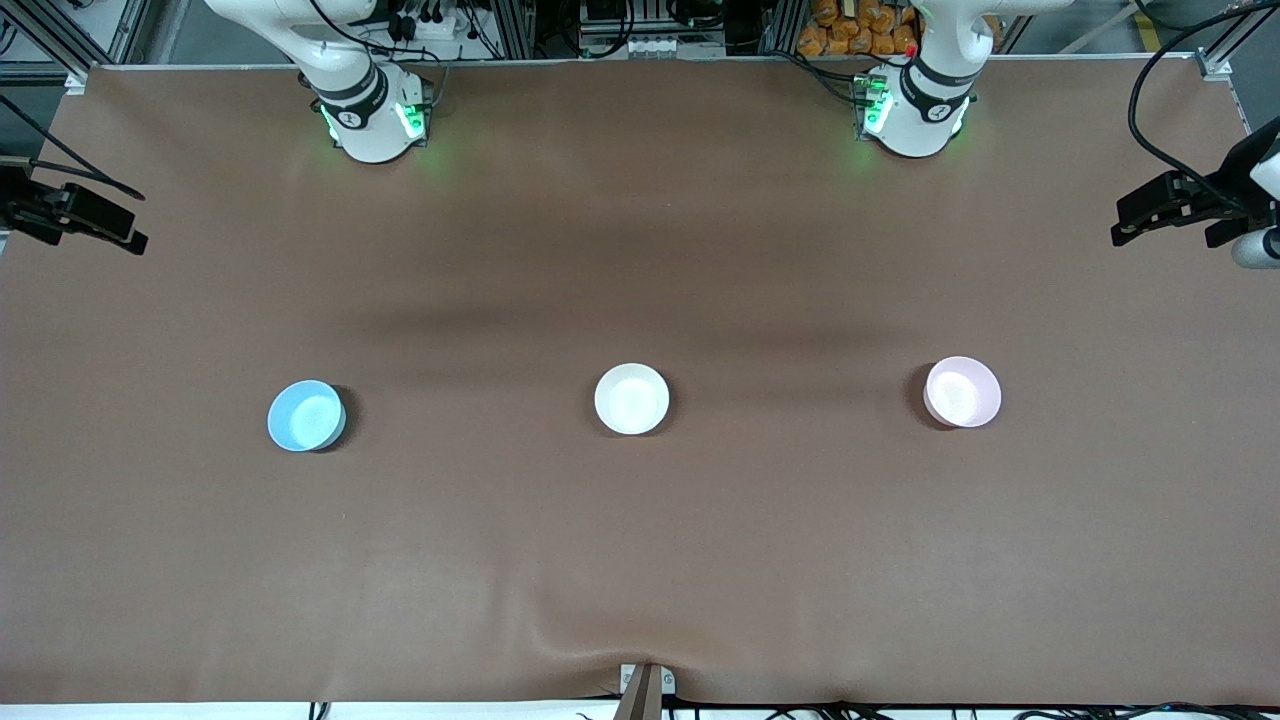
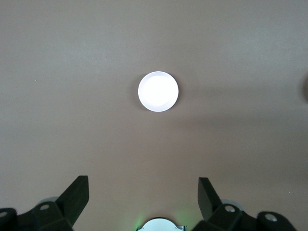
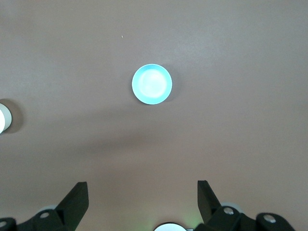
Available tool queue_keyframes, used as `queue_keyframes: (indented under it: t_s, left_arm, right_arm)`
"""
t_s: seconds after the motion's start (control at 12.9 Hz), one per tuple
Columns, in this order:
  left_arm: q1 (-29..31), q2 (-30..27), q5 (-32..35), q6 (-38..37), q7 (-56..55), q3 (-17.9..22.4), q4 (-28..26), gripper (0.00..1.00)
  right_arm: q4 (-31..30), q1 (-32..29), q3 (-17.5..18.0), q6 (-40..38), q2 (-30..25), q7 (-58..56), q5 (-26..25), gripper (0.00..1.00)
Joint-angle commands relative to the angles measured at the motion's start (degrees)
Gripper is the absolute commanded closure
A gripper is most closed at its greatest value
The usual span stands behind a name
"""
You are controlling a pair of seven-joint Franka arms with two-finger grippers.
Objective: Stack pink and blue bowls on white bowl
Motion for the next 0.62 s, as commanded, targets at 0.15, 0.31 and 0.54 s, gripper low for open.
queue_keyframes:
  t_s: [0.15,0.31,0.54]
  left_arm:
    - [0.47,1.20,-1.75,0.38,2.36,0.00,-0.30,0.00]
    - [0.56,2.17,-1.75,2.57,2.64,0.09,-2.31,0.00]
    - [0.82,2.35,-1.75,9.50,2.81,0.17,-8.63,0.00]
  right_arm:
    - [0.63,0.09,0.02,-0.76,-0.01,0.90,-0.28,0.00]
    - [0.63,0.09,0.02,-0.76,-0.01,0.90,-0.28,0.00]
    - [0.63,0.09,0.02,-0.76,-0.01,0.99,-0.28,0.00]
